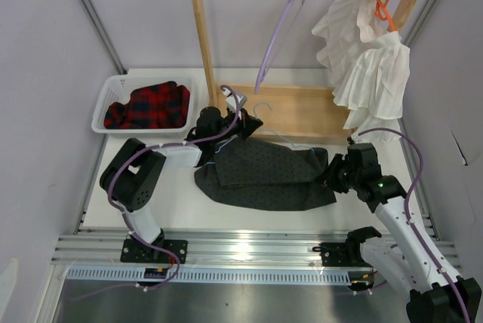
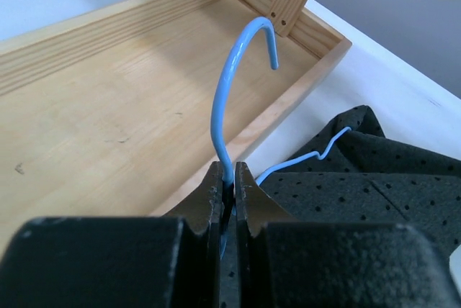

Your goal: Place the skirt on the hanger

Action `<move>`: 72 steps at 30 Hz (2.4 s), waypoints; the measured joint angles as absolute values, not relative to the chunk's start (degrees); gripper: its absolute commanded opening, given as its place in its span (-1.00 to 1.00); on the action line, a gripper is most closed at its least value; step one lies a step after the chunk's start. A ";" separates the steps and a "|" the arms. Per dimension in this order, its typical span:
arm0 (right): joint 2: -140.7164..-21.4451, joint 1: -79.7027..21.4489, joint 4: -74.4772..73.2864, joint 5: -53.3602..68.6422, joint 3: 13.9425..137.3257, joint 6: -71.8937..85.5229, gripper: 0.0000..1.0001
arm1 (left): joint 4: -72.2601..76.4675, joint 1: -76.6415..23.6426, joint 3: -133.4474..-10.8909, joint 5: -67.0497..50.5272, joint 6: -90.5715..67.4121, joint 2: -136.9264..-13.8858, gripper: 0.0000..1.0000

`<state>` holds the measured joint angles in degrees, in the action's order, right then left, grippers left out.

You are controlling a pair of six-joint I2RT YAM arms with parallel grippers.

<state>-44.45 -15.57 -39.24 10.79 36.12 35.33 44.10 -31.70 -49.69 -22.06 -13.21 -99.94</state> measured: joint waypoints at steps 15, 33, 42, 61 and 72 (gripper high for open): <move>-49.84 -14.90 -39.94 11.53 36.88 34.92 -1.00 | 46.92 -30.44 -52.16 -28.49 -10.02 -101.45 -1.00; -53.19 -19.27 -36.73 10.98 36.75 35.40 -1.00 | 42.76 -30.30 -49.82 -28.77 -8.25 -79.81 -1.00; -52.82 -19.77 -34.65 10.66 36.60 35.57 -1.00 | 34.68 -30.33 -45.45 -28.73 -7.86 -64.01 -1.00; -55.22 -20.47 -30.68 11.53 40.84 36.42 -1.00 | 17.10 -35.97 -55.07 -25.78 -4.12 -54.68 -1.00; -57.47 -23.24 -30.06 10.74 37.21 36.36 -0.99 | 32.32 -40.95 -47.33 -17.08 -6.02 -64.12 -1.00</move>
<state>-57.47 -23.24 -30.06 10.74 37.21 36.36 32.32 -40.95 -47.33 -17.08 -6.02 -64.12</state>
